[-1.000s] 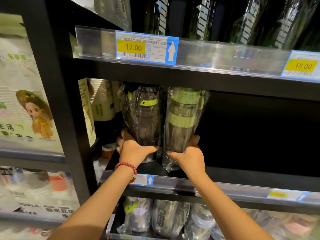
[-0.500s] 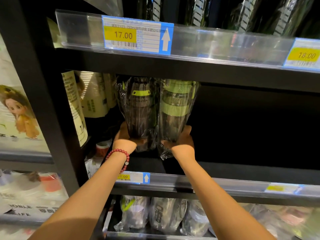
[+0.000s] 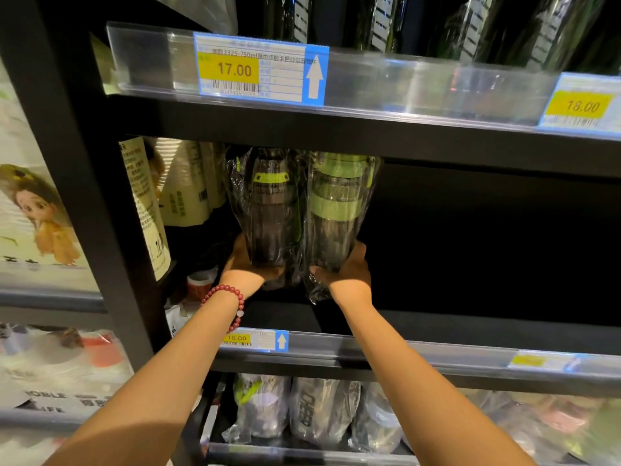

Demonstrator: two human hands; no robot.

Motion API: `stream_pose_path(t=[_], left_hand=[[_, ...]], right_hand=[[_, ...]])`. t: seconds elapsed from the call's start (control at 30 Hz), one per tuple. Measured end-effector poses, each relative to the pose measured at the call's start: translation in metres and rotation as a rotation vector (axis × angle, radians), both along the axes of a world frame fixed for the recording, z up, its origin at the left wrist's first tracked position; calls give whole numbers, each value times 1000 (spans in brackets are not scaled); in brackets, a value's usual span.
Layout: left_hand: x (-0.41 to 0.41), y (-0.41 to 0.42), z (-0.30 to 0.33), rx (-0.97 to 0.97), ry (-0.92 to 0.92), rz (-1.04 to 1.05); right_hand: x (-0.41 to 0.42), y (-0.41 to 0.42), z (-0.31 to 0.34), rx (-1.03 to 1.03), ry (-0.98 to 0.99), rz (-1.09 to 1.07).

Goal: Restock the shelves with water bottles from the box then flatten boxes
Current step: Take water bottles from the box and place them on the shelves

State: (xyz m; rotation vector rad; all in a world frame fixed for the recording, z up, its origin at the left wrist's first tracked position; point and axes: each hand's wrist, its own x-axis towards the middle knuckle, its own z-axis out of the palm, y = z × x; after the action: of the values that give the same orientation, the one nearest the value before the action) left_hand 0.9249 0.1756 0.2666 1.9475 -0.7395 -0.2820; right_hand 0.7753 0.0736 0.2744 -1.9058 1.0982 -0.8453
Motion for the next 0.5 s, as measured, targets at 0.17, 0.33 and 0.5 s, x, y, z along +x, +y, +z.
stream_pose_path(t=[0.17,0.33,0.5], left_hand=[[-16,7,19,-18,-25,24],[-58,31,36,-23,-87,121],[-123,70,36,114,-422,188]], right_hand=[[-9,1,8,47,-37,43],[-50,13,25,-118,47,66],[-100,42,26,-490,186,307]])
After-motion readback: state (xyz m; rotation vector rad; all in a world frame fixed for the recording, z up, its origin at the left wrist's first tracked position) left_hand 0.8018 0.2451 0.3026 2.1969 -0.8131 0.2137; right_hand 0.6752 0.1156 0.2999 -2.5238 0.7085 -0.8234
